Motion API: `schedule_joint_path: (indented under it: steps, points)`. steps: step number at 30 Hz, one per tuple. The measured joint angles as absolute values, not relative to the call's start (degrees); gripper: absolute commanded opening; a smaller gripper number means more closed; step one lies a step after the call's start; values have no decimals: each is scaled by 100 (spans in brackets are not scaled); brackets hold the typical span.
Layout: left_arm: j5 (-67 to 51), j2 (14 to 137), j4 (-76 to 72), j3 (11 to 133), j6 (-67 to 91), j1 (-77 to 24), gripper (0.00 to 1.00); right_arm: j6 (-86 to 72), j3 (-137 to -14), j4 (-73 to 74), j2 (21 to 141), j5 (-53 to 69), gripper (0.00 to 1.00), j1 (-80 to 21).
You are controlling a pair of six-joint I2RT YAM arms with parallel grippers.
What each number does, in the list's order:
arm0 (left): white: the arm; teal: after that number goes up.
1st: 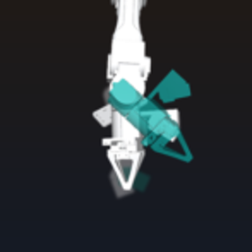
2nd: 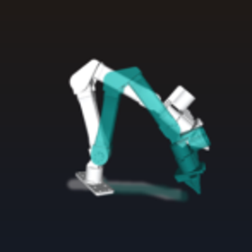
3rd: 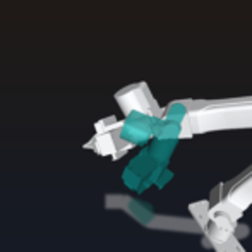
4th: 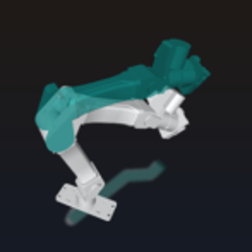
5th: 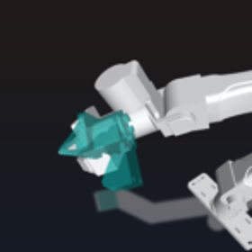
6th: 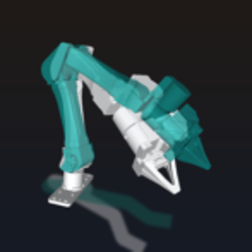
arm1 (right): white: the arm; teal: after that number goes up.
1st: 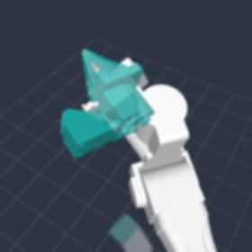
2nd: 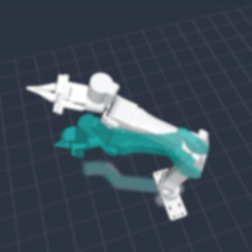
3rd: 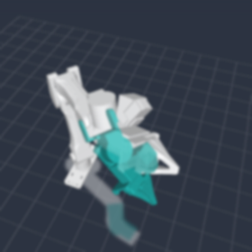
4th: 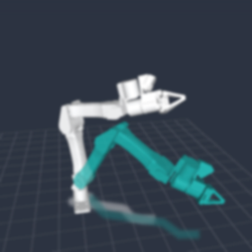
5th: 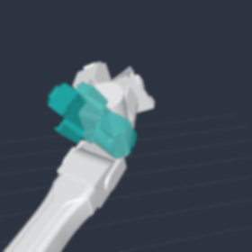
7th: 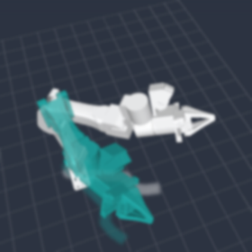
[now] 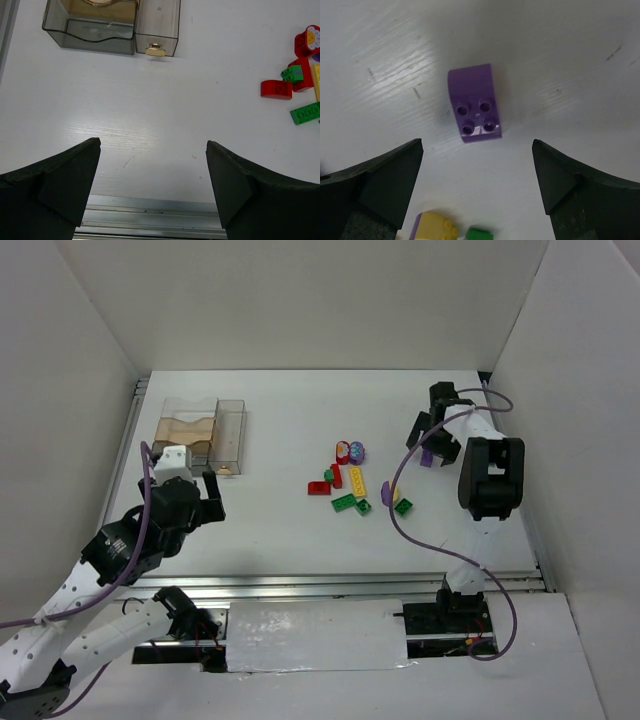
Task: Sort the legos into containers by color
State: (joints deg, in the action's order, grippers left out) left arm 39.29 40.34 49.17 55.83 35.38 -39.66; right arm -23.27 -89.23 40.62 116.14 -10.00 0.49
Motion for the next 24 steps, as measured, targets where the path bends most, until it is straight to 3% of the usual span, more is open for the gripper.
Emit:
schedule_joint_path:
  steps: [6,9,11,13,14,20,24]
  points:
    - [3815,4106,4845,5548,3441,-3966,99,-2231,-9428,4195,12300,-670,84,276]
    - [3774,4115,4836,5520,3435,-3964,100,-2158,-9675,4351,12477,-624,65,279]
    - [3754,4112,4836,5500,3433,-3964,99,-2121,-9874,4421,12595,-550,46,287]
    - [3739,4110,4836,5496,3430,-3964,99,-2080,-9937,4477,12643,-585,8,301]
    - [3734,4110,4834,5496,3428,-3964,99,-2145,-9939,4471,12639,-530,0,314]
    - [3726,4112,4834,5496,3428,-3964,99,-2285,-9767,4445,12302,-628,0,75]
    - [3791,4104,4840,5496,3452,-3962,100,-2403,-9714,4346,11476,-819,0,-934]
